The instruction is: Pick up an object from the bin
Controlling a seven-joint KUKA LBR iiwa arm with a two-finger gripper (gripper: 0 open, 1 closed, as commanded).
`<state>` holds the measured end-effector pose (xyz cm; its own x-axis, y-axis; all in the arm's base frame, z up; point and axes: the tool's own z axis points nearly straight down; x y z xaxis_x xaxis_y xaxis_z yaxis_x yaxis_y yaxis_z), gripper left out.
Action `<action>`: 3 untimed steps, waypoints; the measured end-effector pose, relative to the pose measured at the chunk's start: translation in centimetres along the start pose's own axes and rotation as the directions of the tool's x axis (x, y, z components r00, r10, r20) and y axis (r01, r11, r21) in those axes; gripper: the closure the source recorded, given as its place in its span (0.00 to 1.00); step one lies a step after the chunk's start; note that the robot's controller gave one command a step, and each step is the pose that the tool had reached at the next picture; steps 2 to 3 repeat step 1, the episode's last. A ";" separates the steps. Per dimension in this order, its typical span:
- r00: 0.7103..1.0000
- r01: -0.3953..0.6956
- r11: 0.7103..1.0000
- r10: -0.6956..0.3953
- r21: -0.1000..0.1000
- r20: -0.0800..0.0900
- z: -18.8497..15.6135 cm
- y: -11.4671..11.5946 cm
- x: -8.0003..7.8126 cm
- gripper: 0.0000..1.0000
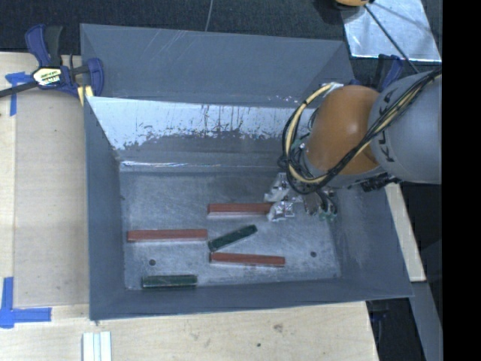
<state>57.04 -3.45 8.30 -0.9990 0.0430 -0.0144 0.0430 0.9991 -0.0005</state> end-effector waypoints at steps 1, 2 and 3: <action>1.000 -0.019 1.000 0.019 0.000 -0.010 -14.2 -1.3 -3.1 1.00; 1.000 -0.019 1.000 0.019 0.000 -0.010 -14.2 -1.3 -3.1 1.00; 1.000 -0.019 1.000 0.019 0.000 -0.010 -14.2 -1.3 -3.1 1.00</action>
Offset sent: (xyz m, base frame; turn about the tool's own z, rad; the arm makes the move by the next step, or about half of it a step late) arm 0.0000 0.0000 0.0000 0.0000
